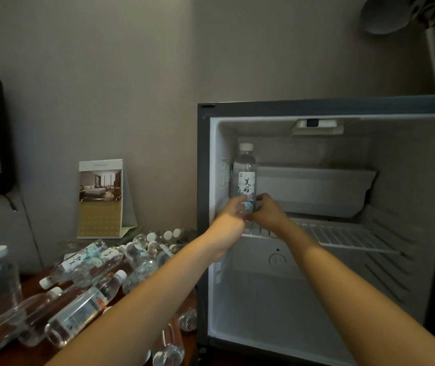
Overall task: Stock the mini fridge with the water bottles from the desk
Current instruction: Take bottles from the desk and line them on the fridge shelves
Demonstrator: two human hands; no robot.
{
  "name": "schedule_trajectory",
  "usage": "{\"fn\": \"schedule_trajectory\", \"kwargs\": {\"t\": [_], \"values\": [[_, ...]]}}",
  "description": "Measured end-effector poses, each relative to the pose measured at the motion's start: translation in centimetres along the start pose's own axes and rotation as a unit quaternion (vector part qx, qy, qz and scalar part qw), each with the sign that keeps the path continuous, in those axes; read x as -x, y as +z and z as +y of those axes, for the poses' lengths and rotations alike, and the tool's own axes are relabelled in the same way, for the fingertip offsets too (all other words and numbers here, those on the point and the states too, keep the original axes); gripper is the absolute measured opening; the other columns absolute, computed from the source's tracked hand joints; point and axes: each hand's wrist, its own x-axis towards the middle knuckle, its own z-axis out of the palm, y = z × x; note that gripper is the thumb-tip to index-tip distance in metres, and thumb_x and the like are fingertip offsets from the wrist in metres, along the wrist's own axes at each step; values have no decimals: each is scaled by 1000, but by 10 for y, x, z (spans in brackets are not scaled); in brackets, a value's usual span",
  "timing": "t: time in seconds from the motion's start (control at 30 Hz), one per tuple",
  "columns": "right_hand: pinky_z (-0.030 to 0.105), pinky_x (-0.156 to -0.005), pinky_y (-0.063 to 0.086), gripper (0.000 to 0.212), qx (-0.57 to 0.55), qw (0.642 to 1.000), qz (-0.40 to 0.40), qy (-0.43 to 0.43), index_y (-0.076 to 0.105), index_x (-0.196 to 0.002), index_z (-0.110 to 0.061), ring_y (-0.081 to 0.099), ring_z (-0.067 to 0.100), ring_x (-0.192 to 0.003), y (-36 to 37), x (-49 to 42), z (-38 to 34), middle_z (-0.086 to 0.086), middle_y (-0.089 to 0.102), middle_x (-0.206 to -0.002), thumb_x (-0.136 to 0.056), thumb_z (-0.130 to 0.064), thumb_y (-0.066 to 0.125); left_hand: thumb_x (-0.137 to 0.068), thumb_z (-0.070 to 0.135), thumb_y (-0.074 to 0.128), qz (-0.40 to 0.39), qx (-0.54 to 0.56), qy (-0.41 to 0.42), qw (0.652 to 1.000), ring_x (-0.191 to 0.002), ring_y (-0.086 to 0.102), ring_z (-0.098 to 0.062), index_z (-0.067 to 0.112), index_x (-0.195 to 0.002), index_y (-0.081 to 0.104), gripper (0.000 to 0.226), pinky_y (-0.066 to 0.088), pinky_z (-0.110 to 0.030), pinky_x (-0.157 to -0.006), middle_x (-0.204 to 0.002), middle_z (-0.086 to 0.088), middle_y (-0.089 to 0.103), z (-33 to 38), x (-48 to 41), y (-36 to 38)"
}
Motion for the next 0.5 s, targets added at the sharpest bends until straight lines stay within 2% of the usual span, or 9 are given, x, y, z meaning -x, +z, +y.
{"fn": "schedule_trajectory", "kwargs": {"t": [0.07, 0.13, 0.2, 0.27, 0.3, 0.33, 0.4, 0.5], "values": [[40, -91, 48, 66, -33, 999, -11, 11, 38, -126, 0, 58, 31, -108, 1, 0, -1, 19, 59, -121, -74, -14, 76, -83, -21, 27, -32, -7, 23, 999, -135, 34, -23, 13, -140, 33, 67, 31, -26, -100, -144, -12, 38, -1, 17, -7], [35, -90, 45, 66, -46, 999, 19, 16, 34, -130, 1, 56, 32, -111, 3, 3, -6, 16, 55, -122, -78, -11, 72, -77, -23, 27, -47, -10, 43, 998, -126, 44, -17, 12, -133, 44, 68, 36, -22, -99, -136, -10, 47, 0, 34, -16], [33, -81, 44, 50, -68, 989, 132, 0, 41, -125, 0, 59, 32, -102, 7, 14, -14, 14, 60, -108, -84, -12, 66, -76, -25, 30, -47, -11, 64, 997, -105, 57, -7, 9, -117, 56, 60, 46, -12, -88, -119, -7, 59, -1, 52, -29], [28, -68, 40, 26, -126, 960, 246, -40, 49, -109, -2, 59, 27, -80, 14, 39, -24, 1, 58, -79, -88, -13, 59, -80, -22, 37, -45, -31, 63, 997, -91, 63, -2, 9, -104, 62, 47, 49, -11, -82, -103, -3, 66, -7, 70, -47], [24, -64, 38, 14, -153, 946, 279, -63, 50, -101, -4, 55, 22, -71, 21, 54, -28, -4, 52, -71, -90, -9, 56, -83, -19, 40, -43, -41, 51, 997, -88, 64, -3, 9, -101, 64, 41, 50, -13, -81, -98, -3, 68, -13, 77, -58], [17, -59, 36, 6, -170, 938, 291, -81, 50, -95, -7, 51, 16, -66, 28, 69, -31, -5, 49, -70, -90, -6, 53, -85, -17, 41, -39, -43, 32, 998, -85, 65, -6, 8, -99, 64, 37, 51, -15, -79, -94, -4, 68, -19, 84, -70], [5, -55, 37, 10, -194, 937, 268, -110, 49, -89, -11, 48, 4, -64, 47, 99, -35, -6, 49, -72, -90, -1, 50, -87, -14, 41, -8, -28, -16, 999, -77, 66, -9, 8, -92, 64, 33, 53, -20, -75, -88, -4, 68, -35, 94, -93], [7, -55, 39, 15, -209, 945, 207, -146, 48, -85, -13, 48, 3, -64, 84, 136, -37, -7, 49, -70, -88, 2, 50, -87, -11, 42, 71, -13, -76, 995, -65, 64, -11, 9, -83, 63, 30, 52, -21, -63, -79, -2, 69, -66, 109, -128]]}}
